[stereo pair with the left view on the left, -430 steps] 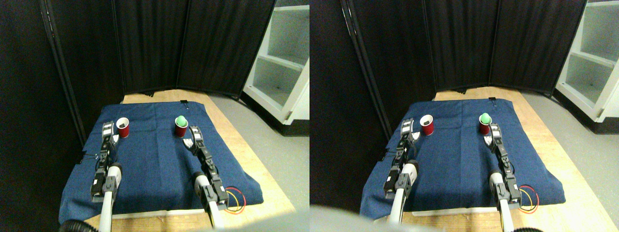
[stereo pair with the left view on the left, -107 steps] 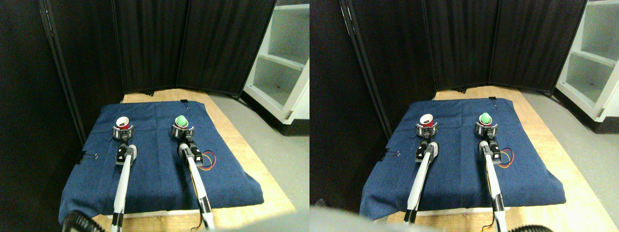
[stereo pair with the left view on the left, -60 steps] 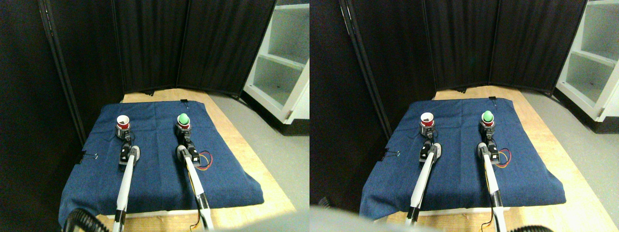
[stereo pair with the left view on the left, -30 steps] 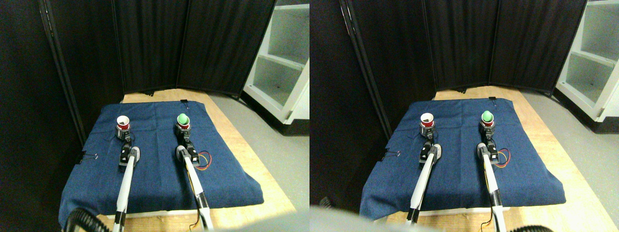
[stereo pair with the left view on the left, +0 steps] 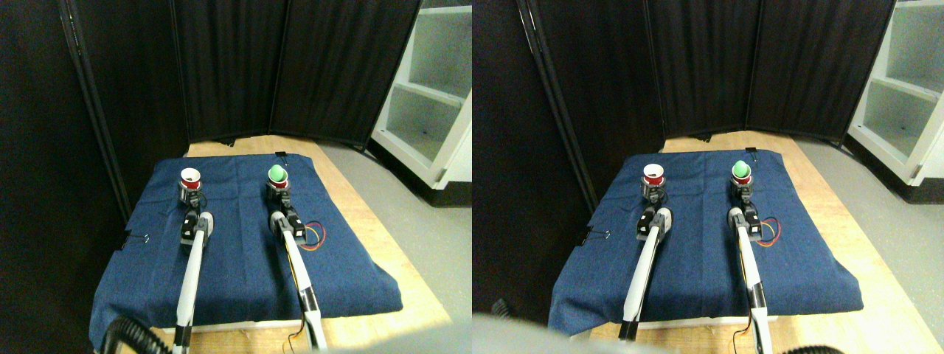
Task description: Pour (bimanual)
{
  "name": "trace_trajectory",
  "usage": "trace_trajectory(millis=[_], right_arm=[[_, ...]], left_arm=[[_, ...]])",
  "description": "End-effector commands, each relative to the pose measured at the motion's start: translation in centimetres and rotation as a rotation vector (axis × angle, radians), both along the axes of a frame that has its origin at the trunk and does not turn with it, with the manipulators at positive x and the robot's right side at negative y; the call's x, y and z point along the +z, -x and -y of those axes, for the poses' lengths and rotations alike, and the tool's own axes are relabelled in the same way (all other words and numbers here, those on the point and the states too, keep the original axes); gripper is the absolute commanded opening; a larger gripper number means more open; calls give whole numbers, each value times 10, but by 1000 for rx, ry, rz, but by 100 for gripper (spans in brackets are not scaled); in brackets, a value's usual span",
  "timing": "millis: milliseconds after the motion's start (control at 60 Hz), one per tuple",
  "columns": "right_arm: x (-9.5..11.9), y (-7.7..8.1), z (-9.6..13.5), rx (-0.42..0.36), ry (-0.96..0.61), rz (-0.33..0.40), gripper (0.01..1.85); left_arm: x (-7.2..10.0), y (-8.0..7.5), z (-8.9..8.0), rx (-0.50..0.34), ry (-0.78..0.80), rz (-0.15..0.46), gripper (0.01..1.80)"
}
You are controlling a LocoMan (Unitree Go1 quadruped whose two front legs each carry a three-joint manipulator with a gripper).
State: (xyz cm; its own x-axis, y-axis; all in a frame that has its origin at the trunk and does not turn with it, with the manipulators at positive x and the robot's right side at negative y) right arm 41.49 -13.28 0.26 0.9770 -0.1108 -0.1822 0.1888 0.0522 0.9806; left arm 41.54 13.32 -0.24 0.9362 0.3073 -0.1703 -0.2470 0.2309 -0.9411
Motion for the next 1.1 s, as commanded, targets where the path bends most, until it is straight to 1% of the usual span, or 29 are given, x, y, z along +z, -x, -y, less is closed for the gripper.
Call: trace_trajectory(millis=[17, 83, 100, 167, 233, 250, 333, 350, 383, 533, 583, 650, 800, 867, 983, 1050, 1100], right_arm=[[18, -4, -1, 9, -5, 69, 33], [21, -4, -1, 17, 7, 73, 33], [23, -4, -2, 19, 13, 73, 33], [25, -5, -3, 28, 22, 78, 33], [28, -6, -4, 34, 1, 73, 33], [32, -6, -6, 36, 1, 71, 33], [37, -6, -8, 43, 35, 79, 33], [40, -7, -10, 60, 38, 92, 33], [43, -8, -11, 68, 45, 100, 33], [54, -9, -17, 71, 51, 97, 33], [60, -9, -21, 90, 65, 110, 33], [64, -10, -23, 107, 66, 124, 33], [74, -11, -26, 121, 59, 134, 33], [78, -11, -28, 119, 111, 143, 33], [83, -11, -29, 119, 115, 146, 33], [88, -11, -30, 127, 148, 149, 33], [89, -10, -31, 122, 136, 145, 33]], left_arm=[[22, -4, 11, -25, 9, 65, 33], [28, -5, 14, -37, 13, 64, 33], [32, -5, 17, -41, 12, 63, 33], [38, -6, 22, -41, 22, 62, 33], [41, -7, 26, -59, 40, 55, 33], [43, -7, 30, -70, 45, 49, 33], [45, -8, 36, -73, 54, 44, 33], [46, -8, 40, -78, 51, 41, 33], [47, -9, 43, -86, 57, 36, 33], [49, -10, 54, -103, 57, 18, 33], [48, -11, 61, -109, 75, 12, 33], [48, -11, 64, -108, 73, 6, 33], [49, -13, 67, -100, 75, -3, 33], [52, -15, 69, -112, 77, -2, 33], [57, -15, 69, -126, 87, -6, 33], [61, -17, 67, -138, 79, -6, 33], [62, -17, 66, -149, 79, -4, 33]])
